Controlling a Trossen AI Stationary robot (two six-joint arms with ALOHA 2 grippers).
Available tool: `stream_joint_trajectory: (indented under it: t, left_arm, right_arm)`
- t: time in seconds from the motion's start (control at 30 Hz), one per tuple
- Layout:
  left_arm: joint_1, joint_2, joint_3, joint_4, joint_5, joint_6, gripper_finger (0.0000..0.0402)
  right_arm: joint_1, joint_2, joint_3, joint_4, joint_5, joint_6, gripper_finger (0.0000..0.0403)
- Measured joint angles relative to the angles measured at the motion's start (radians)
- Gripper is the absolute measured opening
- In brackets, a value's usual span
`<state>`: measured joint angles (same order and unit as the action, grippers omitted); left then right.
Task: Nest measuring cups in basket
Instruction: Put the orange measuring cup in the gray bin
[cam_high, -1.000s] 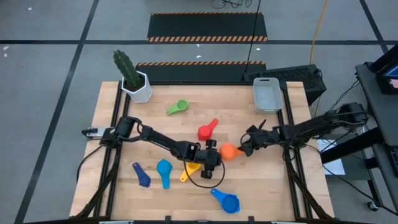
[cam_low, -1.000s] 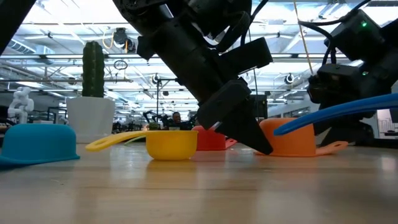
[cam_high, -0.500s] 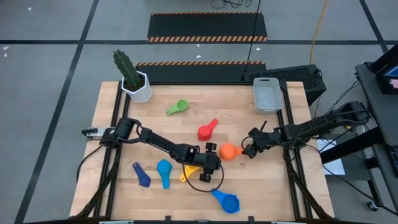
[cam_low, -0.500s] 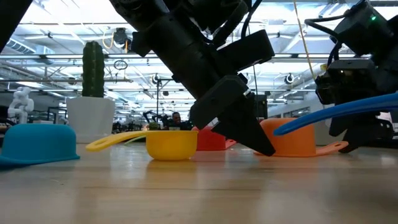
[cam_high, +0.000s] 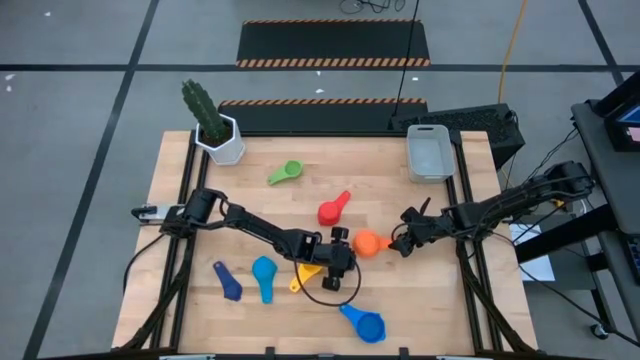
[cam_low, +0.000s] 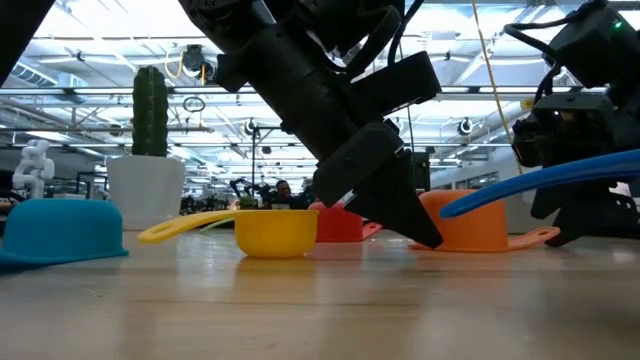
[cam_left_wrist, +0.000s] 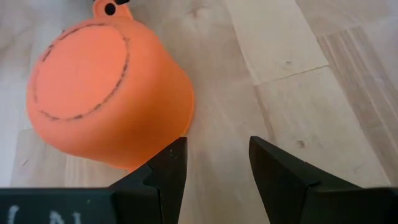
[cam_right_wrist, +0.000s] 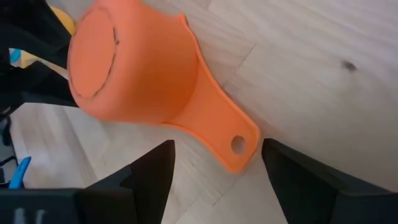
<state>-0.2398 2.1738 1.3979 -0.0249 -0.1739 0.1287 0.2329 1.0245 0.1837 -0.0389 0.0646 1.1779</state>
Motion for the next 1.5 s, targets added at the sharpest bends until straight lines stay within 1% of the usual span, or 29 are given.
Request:
stream_joint_trajectory:
  t: [0.17, 0.37, 0.53, 0.77, 0.87, 0.93, 1.03, 1.13, 1.2, 1.33, 1.5]
  left_arm:
    - [0.004, 0.000, 0.000, 0.000, 0.000, 0.000, 0.0177]
    - [0.006, 0.000, 0.000, 0.000, -0.001, 0.000, 0.0177]
    - [0.005, 0.000, 0.000, 0.015, -0.001, 0.001, 0.0177]
    - [0.005, -0.001, 0.000, 0.004, 0.000, 0.016, 0.0177]
    - [0.001, -0.007, 0.000, -0.020, 0.006, 0.016, 0.0177]
    - [-0.001, -0.030, 0.000, -0.070, 0.040, 0.027, 0.0177]
    - [-0.009, -0.091, 0.000, -0.166, 0.051, 0.029, 0.0177]
    - [-0.011, -0.164, 0.000, -0.264, 0.053, -0.013, 0.0177]
    - [-0.013, -0.215, 0.000, -0.309, 0.048, -0.047, 0.0177]
    - [-0.019, -0.296, -0.020, -0.414, -0.008, -0.112, 0.0177]
    - [-0.038, -0.371, -0.129, -0.429, -0.115, -0.189, 0.0177]
  right_arm:
    - [-0.001, 0.000, -0.075, 0.189, -0.009, 0.000, 0.0207]
    - [-0.001, 0.001, -0.157, 0.299, -0.013, 0.007, 0.0154]
    - [-0.001, 0.000, -0.167, 0.311, -0.014, 0.002, 0.0103]
    - [-0.001, 0.000, -0.169, 0.311, -0.003, -0.033, 0.0012]
    - [-0.001, 0.001, -0.170, 0.314, 0.010, -0.075, 0.0008]
    - [-0.001, 0.002, -0.171, 0.320, 0.014, -0.118, 0.0007]
    - [-0.001, 0.002, -0.172, 0.372, 0.039, -0.195, 0.0003]
    - [-0.002, 0.002, -0.172, 0.443, 0.038, -0.286, 0.0002]
    - [-0.002, -0.001, -0.171, 0.474, 0.045, -0.318, 0.0001]
    - [-0.002, -0.019, -0.137, 0.427, 0.095, -0.363, 0.0001]
    - [-0.003, -0.041, -0.078, 0.357, 0.159, -0.418, 0.0000]
